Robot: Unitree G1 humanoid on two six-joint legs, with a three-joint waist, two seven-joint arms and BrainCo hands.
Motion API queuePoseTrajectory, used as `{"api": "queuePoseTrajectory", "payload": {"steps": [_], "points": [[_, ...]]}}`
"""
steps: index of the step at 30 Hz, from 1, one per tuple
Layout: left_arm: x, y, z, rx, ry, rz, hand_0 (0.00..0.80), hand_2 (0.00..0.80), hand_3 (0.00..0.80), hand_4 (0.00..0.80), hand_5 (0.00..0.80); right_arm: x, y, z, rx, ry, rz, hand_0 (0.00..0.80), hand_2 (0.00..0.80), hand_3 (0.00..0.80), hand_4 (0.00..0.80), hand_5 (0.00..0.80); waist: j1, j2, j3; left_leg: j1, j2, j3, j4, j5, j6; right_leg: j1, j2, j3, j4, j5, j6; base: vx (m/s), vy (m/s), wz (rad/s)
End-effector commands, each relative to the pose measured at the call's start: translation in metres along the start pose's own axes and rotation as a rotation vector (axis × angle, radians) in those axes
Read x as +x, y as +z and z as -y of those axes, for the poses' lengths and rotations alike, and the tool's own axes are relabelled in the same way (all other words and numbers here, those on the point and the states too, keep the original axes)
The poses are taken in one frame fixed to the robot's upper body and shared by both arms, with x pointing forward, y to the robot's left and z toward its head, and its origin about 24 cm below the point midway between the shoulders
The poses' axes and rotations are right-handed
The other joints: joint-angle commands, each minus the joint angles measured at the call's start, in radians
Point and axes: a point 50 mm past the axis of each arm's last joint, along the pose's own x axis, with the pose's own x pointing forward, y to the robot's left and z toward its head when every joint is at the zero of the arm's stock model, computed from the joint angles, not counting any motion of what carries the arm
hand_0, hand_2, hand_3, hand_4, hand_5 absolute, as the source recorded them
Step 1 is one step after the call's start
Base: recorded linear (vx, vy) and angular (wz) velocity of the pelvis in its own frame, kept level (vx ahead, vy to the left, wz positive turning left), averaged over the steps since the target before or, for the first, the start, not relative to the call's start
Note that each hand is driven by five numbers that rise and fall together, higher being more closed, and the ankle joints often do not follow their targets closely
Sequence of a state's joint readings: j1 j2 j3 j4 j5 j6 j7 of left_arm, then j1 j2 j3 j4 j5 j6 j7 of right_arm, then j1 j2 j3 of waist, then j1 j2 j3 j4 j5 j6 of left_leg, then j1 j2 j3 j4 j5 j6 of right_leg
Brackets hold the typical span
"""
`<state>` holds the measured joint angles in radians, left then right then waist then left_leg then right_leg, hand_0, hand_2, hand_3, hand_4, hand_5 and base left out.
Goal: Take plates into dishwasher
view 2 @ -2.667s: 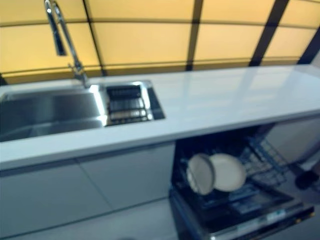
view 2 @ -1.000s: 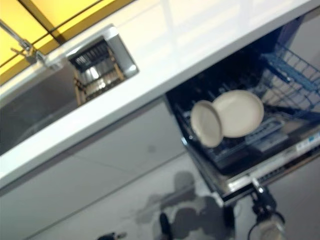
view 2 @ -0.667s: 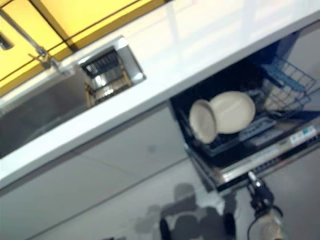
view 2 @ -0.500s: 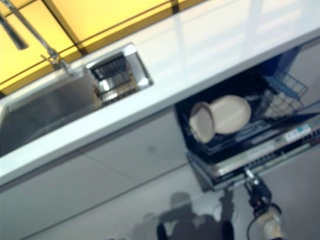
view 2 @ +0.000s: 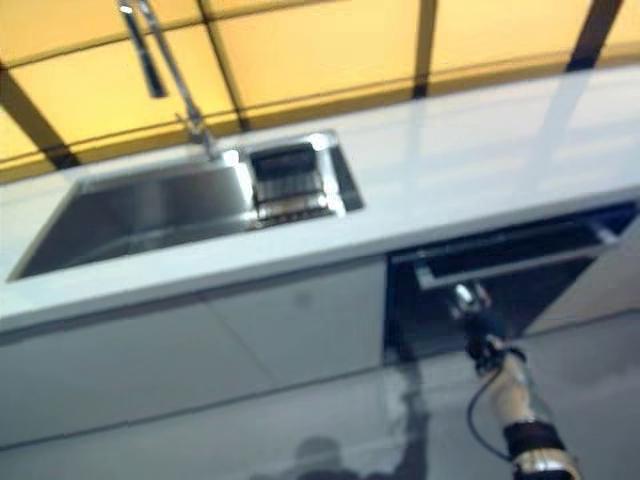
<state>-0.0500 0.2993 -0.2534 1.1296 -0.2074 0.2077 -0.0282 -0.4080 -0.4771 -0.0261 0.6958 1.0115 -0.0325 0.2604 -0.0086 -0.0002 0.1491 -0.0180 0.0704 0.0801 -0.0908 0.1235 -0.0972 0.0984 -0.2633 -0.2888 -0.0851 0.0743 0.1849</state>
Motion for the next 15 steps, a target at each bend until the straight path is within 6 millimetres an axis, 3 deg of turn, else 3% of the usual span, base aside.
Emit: {"api": "queuePoseTrajectory", "payload": {"steps": [1, 2, 7, 8, 9, 12, 14, 15], "points": [[0.001, 0.006, -0.010, 0.066, 0.046, -0.039, 0.000, 0.000, 0.000, 0.000, 0.000, 0.014, 0.025, -0.005, -0.145, -0.018, -0.001, 0.000, 0.000, 0.000, 0.000, 0.000, 0.037, 0.027, -0.031, 0.087, 0.010, 0.054, 0.004, -0.097, 0.011, -0.016, 0.022, 0.021, 0.025, -0.007, -0.024, 0.047, -0.028, 0.01], [0.001, 0.001, -0.010, 0.047, 0.045, -0.057, 0.000, 0.000, 0.000, 0.000, 0.000, 0.001, 0.000, 0.018, -0.218, -0.103, -0.131, 0.000, 0.000, 0.000, 0.000, 0.000, 0.038, 0.013, -0.037, 0.093, 0.019, 0.053, 0.004, -0.096, 0.010, -0.003, 0.034, 0.020, 0.019, -0.009, -0.028, 0.038, -0.019, 0.00], [0.002, -0.008, -0.008, 0.011, 0.052, -0.071, 0.000, 0.000, 0.000, 0.000, 0.000, -0.035, -0.046, 0.051, -0.253, -0.222, -0.323, 0.000, 0.000, 0.000, 0.000, 0.000, 0.039, -0.009, -0.049, 0.100, 0.030, 0.052, 0.004, -0.092, 0.009, 0.011, 0.049, 0.023, 0.017, -0.016, -0.034, 0.010, -0.004, 0.00], [0.002, -0.010, -0.006, -0.005, 0.054, -0.073, 0.000, 0.000, 0.000, 0.000, 0.000, -0.055, -0.068, 0.065, -0.238, -0.286, -0.401, 0.000, 0.000, 0.000, 0.000, 0.000, 0.037, -0.015, -0.052, 0.102, 0.035, 0.054, 0.004, -0.090, 0.010, 0.016, 0.054, 0.024, 0.017, -0.018, -0.036, 0.000, 0.000, 0.00], [0.002, -0.011, -0.005, -0.007, 0.054, -0.076, 0.000, 0.000, 0.000, 0.000, 0.000, -0.060, -0.074, 0.067, -0.229, -0.301, -0.423, 0.000, 0.000, 0.000, 0.000, 0.000, 0.038, -0.017, -0.055, 0.102, 0.036, 0.054, 0.004, -0.091, 0.009, 0.018, 0.056, 0.024, 0.017, -0.020, -0.036, 0.028, 0.031, -0.02], [0.002, -0.013, -0.001, -0.036, 0.061, -0.091, 0.000, 0.000, 0.000, 0.000, 0.000, -0.100, -0.126, 0.074, -0.206, -0.348, -0.600, 0.000, 0.000, 0.000, 0.000, 0.000, 0.038, -0.030, -0.068, 0.108, 0.045, 0.049, 0.004, -0.085, 0.010, 0.032, 0.068, 0.030, 0.018, -0.025, -0.043, 0.044, 0.025, -0.01], [0.002, -0.014, 0.000, -0.039, 0.060, -0.095, 0.000, 0.000, 0.000, 0.000, 0.000, -0.110, -0.140, 0.073, -0.194, -0.350, -0.656, 0.000, 0.000, 0.000, 0.000, 0.000, 0.040, -0.032, -0.070, 0.110, 0.048, 0.048, 0.004, -0.083, 0.009, 0.036, 0.071, 0.029, 0.019, -0.028, -0.046, 0.015, 0.011, 0.00], [0.003, -0.014, 0.002, -0.043, 0.059, -0.097, 0.000, 0.000, 0.000, 0.000, 0.000, -0.125, -0.159, 0.070, -0.185, -0.352, -0.718, 0.000, 0.000, 0.000, 0.000, 0.000, 0.042, -0.034, -0.075, 0.111, 0.050, 0.044, 0.004, -0.080, 0.009, 0.040, 0.075, 0.029, 0.021, -0.030, -0.048, 0.000, 0.000, 0.00]]}}
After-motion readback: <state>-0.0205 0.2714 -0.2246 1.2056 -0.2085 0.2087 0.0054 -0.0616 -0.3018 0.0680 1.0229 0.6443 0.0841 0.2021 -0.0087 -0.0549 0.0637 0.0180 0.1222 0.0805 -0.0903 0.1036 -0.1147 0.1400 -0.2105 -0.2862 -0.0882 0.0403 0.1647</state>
